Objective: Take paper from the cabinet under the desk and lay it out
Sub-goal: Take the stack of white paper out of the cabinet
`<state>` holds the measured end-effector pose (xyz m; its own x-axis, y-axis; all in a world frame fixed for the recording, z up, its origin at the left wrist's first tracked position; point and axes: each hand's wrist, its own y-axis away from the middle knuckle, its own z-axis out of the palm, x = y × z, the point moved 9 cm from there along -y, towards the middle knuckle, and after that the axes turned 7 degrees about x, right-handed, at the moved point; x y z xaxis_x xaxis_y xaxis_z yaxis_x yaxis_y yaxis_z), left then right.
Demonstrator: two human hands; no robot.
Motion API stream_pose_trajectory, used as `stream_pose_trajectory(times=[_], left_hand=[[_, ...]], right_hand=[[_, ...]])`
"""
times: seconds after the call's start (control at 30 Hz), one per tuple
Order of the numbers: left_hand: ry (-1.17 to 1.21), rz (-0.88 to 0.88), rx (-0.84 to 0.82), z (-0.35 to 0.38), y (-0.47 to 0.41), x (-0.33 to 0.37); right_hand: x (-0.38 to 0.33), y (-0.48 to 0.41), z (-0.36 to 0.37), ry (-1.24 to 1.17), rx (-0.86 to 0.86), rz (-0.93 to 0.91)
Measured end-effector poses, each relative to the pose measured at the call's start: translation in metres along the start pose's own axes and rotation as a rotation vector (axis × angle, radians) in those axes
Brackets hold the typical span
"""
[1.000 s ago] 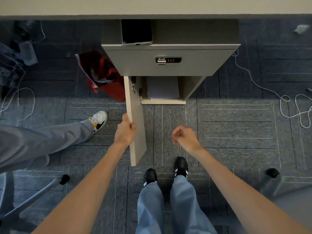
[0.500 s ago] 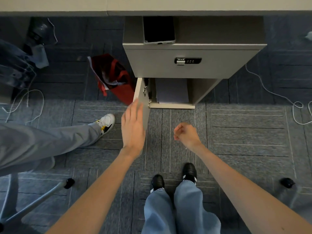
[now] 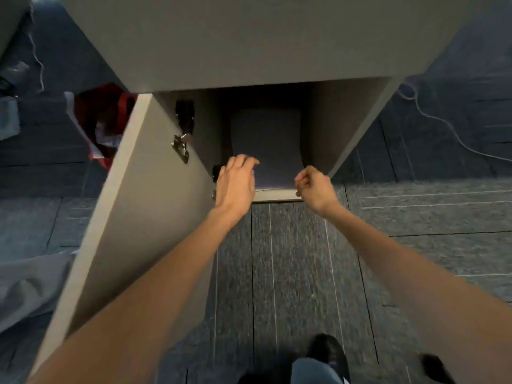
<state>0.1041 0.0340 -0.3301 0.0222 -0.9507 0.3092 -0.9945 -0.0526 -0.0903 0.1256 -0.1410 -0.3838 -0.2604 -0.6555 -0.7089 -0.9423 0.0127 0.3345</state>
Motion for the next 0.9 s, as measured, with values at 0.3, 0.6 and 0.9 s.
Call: stream_pose_trajectory(times=[0.3,0.6,0.9], left_hand=[[0.046,-0.240,-0.082,0.158,-0.058,-0.084],[-0.043,-0.477,-0.140,0.224,-0.080,-0.133],[0.392,-0.804,-0.055,0.242,-0.092,-0.170]], right_hand=[[0.074,-0.134,0.071,0.335,0.051,-0.094],[0.089,-0.190,0.093,0.467,0.161,-0.041],[0.097,-0.207,0.090,0.116,0.181,0.223]])
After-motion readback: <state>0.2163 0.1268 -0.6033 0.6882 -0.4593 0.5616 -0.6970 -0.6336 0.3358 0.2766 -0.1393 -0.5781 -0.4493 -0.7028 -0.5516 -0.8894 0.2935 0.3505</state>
